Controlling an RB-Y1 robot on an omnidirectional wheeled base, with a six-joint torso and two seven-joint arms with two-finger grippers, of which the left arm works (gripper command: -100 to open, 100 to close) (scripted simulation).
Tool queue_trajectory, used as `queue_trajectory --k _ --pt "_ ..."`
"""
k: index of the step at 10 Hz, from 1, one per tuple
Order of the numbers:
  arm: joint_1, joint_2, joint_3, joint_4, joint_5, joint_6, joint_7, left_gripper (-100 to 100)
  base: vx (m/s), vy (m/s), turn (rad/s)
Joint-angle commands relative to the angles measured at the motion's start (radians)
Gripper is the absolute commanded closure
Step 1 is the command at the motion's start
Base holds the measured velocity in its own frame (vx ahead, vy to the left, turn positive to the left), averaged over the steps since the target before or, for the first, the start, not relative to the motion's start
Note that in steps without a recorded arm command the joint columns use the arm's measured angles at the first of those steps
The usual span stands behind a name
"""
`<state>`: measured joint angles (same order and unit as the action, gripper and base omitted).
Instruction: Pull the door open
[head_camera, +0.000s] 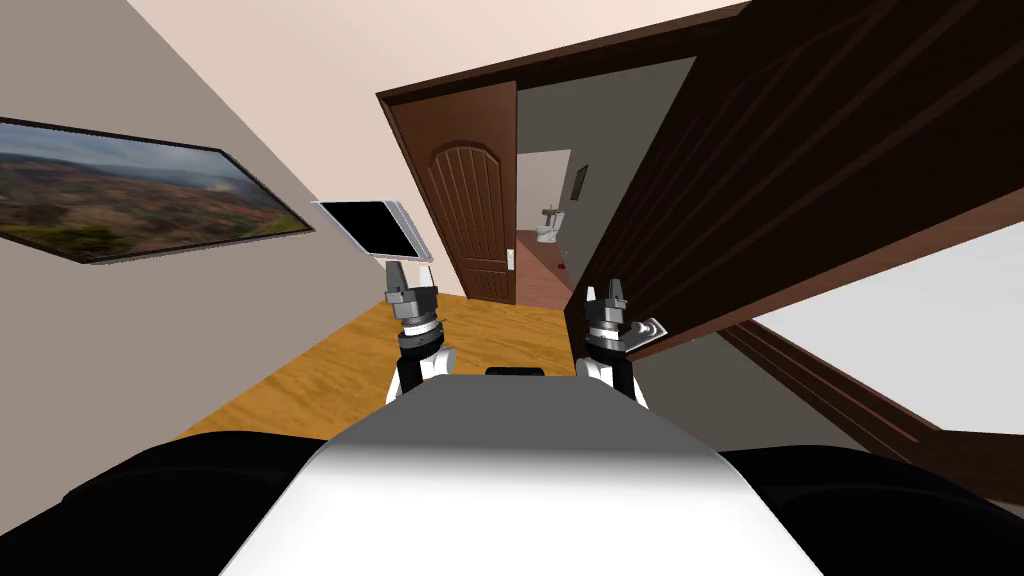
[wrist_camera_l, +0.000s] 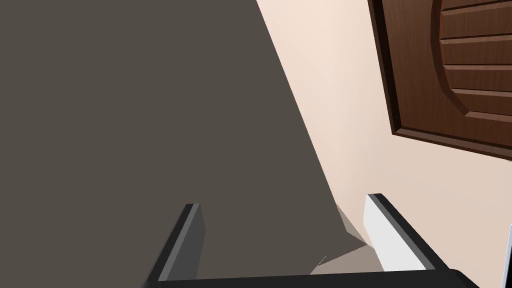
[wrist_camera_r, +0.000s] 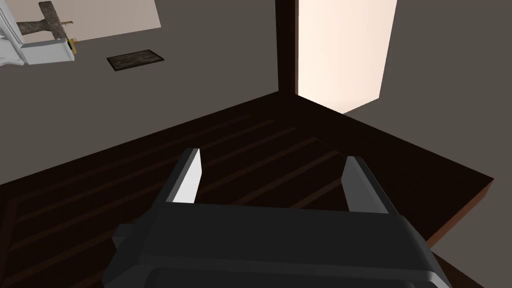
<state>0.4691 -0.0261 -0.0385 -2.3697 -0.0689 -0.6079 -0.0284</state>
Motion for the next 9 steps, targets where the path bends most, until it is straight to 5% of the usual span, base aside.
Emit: queue_trajectory --k 1,9 --pt "-0.016 0.014 0.003 0.037 0.003 0.011 0.004 -100 0.1 0.0 -0.06" --pt "-0.083 0.06 0.014 0.196 0.017 0.058 0.022 -100 0.118 -0.012 -0.043"
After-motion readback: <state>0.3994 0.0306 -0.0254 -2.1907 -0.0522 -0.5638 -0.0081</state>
